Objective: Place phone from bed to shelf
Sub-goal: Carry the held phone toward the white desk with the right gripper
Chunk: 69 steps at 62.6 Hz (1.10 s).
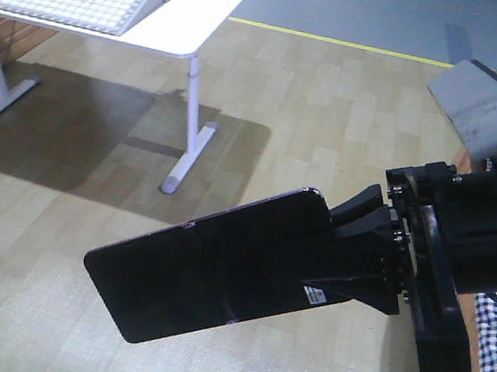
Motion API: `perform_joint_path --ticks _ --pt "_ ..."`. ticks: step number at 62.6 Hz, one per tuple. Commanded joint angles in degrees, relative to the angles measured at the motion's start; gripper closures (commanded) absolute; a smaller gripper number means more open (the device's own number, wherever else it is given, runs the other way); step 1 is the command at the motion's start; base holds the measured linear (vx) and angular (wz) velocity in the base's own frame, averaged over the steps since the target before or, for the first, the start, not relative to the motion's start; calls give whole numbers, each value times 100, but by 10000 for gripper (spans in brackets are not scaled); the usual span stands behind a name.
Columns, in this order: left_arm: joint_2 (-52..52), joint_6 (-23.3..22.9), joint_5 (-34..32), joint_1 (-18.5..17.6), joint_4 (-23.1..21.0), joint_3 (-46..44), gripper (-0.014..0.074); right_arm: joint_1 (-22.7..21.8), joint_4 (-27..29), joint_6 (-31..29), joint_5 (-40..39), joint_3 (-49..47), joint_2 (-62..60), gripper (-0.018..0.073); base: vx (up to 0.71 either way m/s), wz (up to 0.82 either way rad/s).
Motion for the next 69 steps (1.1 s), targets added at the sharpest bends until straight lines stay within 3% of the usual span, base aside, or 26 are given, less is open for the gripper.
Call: perform_joint_path --ticks 1,69 --pt "-38 -22 -422 6 -36 14 596 4 548 -17 356 -153 -112 561 16 -30" --pt "-38 -22 -422 6 -36 14 596 4 548 -17 351 -153 -112 561 15 -21"
